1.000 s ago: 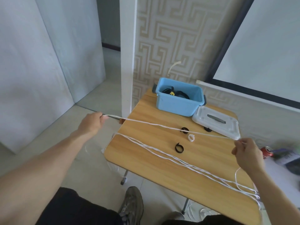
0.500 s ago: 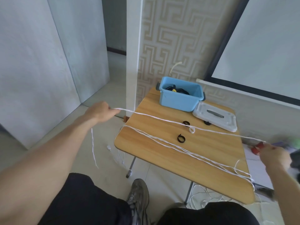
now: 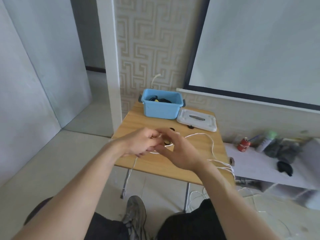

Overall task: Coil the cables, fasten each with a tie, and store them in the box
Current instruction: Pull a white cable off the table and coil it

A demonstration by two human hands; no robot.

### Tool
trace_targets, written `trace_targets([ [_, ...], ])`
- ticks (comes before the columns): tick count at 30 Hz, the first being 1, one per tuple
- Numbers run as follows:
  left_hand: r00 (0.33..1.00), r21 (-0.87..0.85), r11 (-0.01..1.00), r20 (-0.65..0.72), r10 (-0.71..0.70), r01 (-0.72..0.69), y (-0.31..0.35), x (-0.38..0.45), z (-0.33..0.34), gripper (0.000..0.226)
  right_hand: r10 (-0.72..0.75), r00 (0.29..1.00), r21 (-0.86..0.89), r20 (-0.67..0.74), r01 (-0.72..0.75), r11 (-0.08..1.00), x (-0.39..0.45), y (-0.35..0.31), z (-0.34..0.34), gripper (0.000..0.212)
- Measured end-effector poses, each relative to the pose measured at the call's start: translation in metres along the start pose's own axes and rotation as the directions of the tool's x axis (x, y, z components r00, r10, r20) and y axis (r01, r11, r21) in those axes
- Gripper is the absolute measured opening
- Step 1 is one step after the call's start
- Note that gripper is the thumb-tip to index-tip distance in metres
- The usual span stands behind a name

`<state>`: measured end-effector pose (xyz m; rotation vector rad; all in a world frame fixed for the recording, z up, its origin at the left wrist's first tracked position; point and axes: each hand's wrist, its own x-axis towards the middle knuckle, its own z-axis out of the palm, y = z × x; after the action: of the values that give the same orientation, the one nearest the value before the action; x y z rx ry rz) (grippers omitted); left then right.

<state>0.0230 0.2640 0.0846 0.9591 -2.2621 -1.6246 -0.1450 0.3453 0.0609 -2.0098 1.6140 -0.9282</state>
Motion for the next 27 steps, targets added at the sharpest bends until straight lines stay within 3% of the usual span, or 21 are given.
trace_targets([
  [2, 0.997, 0.039, 0.998, -0.041, 0.059, -0.058, 0.0, 0.0, 0.004, 0.03, 0.085, 0.996, -0.032, -0.032, -0.086, 0.996, -0.004, 0.01, -0.015, 0.026],
  [4, 0.994, 0.15, 0.986, -0.068, 0.081, -0.07, -0.002, -0.002, 0.003, 0.027, 0.212, 0.976, -0.137, -0.052, -0.218, 0.966, -0.011, 0.022, -0.037, 0.043],
  [7, 0.998, 0.292, 0.956, -0.045, 0.044, -0.029, -0.007, 0.001, 0.003, 0.019, 0.35, 0.935, -0.32, -0.063, -0.351, 0.88, -0.023, 0.042, -0.079, 0.046],
  [9, 0.997, 0.306, 0.952, -0.07, 0.021, 0.001, -0.012, 0.005, 0.001, 0.021, 0.424, 0.889, -0.4, -0.174, -0.457, 0.794, -0.026, 0.061, -0.111, 0.043],
  [10, 0.994, 0.299, 0.954, -0.107, 0.014, 0.019, -0.014, 0.008, -0.002, 0.022, 0.456, 0.854, -0.36, -0.249, -0.519, 0.775, -0.028, 0.072, -0.128, 0.043],
  [14, 0.992, 0.232, 0.968, -0.106, -0.068, 0.091, -0.02, 0.013, -0.008, 0.035, 0.649, 0.601, -0.041, -0.466, -0.748, 0.662, -0.05, 0.117, -0.192, 0.026],
  [16, 0.99, 0.234, 0.964, -0.083, -0.113, 0.129, -0.023, 0.013, -0.008, 0.043, 0.715, 0.42, 0.098, -0.559, -0.823, 0.56, -0.066, 0.135, -0.214, 0.048],
  [19, 0.989, 0.231, 0.966, -0.115, -0.096, 0.12, -0.027, 0.014, -0.007, 0.046, 0.685, 0.196, 0.284, -0.702, -0.804, 0.522, -0.092, 0.148, -0.232, 0.051],
  [23, 0.999, -0.16, 0.987, -0.042, 0.015, -0.021, -0.022, 0.017, -0.001, 0.042, 0.718, -0.023, 0.595, -0.696, -0.579, 0.558, -0.097, 0.154, -0.232, 0.046],
  [25, 0.997, -0.282, 0.958, -0.062, 0.04, -0.056, -0.021, 0.021, 0.003, 0.039, 0.742, -0.049, 0.668, -0.668, -0.479, 0.57, -0.095, 0.149, -0.23, 0.028],
  [27, 0.984, -0.289, 0.954, -0.174, 0.027, -0.077, -0.023, 0.025, 0.006, 0.036, 0.665, -0.038, 0.594, -0.746, -0.489, 0.639, -0.095, 0.141, -0.232, 0.026],
])
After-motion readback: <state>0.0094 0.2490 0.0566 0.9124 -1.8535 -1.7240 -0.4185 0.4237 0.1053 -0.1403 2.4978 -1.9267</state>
